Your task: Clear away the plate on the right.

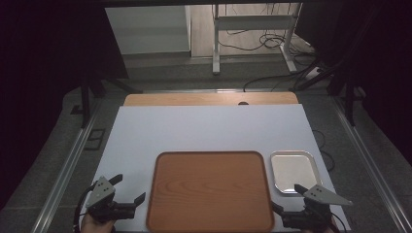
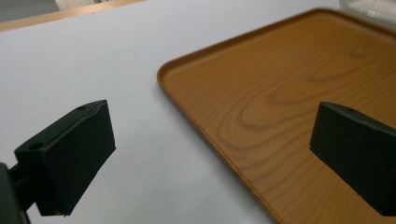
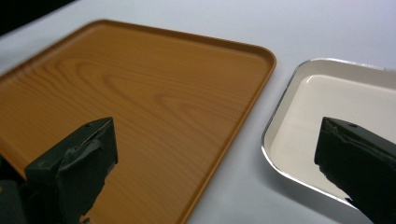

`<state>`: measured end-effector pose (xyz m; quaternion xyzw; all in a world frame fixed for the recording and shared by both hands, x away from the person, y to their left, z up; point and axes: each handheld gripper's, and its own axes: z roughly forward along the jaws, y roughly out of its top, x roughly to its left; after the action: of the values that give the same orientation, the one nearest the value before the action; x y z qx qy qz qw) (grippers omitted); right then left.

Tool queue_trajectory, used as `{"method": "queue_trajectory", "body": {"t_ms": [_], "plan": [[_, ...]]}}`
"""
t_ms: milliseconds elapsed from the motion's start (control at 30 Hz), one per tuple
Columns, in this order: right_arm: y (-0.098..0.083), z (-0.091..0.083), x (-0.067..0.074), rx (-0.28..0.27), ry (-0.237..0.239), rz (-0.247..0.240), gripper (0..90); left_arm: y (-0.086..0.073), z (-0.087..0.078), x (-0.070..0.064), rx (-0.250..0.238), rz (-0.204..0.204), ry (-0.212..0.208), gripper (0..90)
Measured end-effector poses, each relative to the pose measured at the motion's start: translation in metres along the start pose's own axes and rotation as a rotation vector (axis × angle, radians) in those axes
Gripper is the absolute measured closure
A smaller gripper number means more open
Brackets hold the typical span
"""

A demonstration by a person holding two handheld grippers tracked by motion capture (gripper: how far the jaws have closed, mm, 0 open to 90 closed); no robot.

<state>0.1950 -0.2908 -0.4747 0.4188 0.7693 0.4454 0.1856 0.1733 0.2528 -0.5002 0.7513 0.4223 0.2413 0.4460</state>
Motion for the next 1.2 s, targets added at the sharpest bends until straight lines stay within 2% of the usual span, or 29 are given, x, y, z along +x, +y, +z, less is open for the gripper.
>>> {"method": "queue_trajectory", "body": {"t_ms": [67, 100, 133, 233, 333, 567, 700, 800, 1000, 1200], "plan": [[-0.0001, 0.0026, 0.0007, 0.010, 0.002, -0.016, 0.0, 0.0001, 0.0000, -0.0039, 0.002, 0.027, 0.000, 0.0], [-0.0001, 0.0037, 0.0003, 0.012, 0.010, -0.008, 0.0, 0.0001, 0.0000, -0.0039, 0.002, 0.027, 0.000, 0.0], [0.0000, 0.0047, -0.0003, 0.014, 0.015, -0.002, 0.0, -0.0004, -0.0003, -0.0058, 0.003, 0.045, -0.002, 0.0], [-0.0003, 0.0068, -0.0024, 0.024, 0.022, 0.012, 0.0, -0.0016, -0.0006, -0.0055, 0.012, 0.050, -0.002, 0.0], [-0.0004, 0.0081, -0.0048, 0.022, 0.050, 0.035, 0.0, -0.0022, -0.0020, -0.0050, 0.006, 0.047, -0.010, 0.0], [-0.0006, 0.0087, -0.0051, 0.034, 0.051, 0.028, 0.0, -0.0025, -0.0026, -0.0064, 0.002, 0.062, -0.017, 0.0], [-0.0005, 0.0092, -0.0041, 0.042, 0.045, 0.016, 0.0, -0.0026, -0.0030, -0.0051, -0.002, 0.034, -0.041, 0.0], [-0.0003, 0.0098, -0.0037, 0.048, 0.048, 0.011, 0.0, -0.0029, -0.0034, -0.0043, -0.006, 0.025, -0.043, 0.0], [-0.0001, 0.0093, -0.0038, 0.054, 0.029, -0.002, 0.0, -0.0037, -0.0057, -0.0072, -0.025, 0.040, -0.045, 0.0], [0.0016, 0.0079, -0.0076, 0.037, 0.012, 0.010, 0.0, -0.0034, -0.0045, -0.0062, -0.025, 0.036, -0.051, 0.0]]}}
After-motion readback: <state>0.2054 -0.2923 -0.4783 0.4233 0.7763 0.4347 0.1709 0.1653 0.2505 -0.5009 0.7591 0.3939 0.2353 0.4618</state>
